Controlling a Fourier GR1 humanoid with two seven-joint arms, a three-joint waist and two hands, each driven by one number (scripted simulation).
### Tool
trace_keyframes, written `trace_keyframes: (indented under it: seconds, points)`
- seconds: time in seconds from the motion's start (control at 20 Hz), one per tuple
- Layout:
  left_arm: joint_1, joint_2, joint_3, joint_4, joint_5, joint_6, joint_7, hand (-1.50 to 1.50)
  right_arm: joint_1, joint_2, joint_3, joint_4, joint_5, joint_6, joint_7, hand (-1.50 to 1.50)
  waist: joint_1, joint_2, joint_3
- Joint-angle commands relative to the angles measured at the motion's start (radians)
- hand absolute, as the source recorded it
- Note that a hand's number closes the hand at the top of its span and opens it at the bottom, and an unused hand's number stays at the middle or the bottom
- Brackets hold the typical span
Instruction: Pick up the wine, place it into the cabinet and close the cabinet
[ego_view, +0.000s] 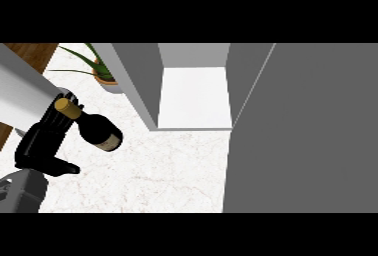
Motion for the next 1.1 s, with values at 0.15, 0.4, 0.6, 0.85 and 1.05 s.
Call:
trace_keyframes:
  seconds: [0.15, 0.4, 0.6, 0.85, 1.05]
  points:
    - [-0.014, -0.019, -0.034, 0.061, -0.048, 0.015, -0.068, -1.5, 0.057, 0.005, 0.003, -0.168, -0.071, -0.016, 0.085, -1.5, 0.002, -0.001, 0.0]
    - [-0.032, 0.013, -0.039, 0.19, -0.096, -0.007, -0.196, -1.5, -0.022, 0.0, -0.037, -0.096, -0.096, -0.017, 0.062, -1.5, 0.002, 0.001, -0.001]
    - [-0.116, 0.039, -0.033, 0.333, -0.12, 0.004, -0.245, -1.5, 0.098, -0.003, -0.053, -0.103, -0.127, 0.052, -0.032, -1.5, -0.01, 0.003, 0.0]
    - [-0.097, 0.016, -0.072, 0.369, -0.144, -0.011, -0.291, -1.5, 0.033, 0.011, -0.005, -0.082, -0.062, 0.015, 0.016, -1.5, -0.002, 0.002, -0.001]
    - [-0.159, -0.002, -0.076, 0.399, -0.139, 0.023, -0.273, -1.5, 0.048, -0.007, -0.048, -0.131, -0.096, 0.02, 0.04, -1.5, -0.007, 0.001, 0.0]
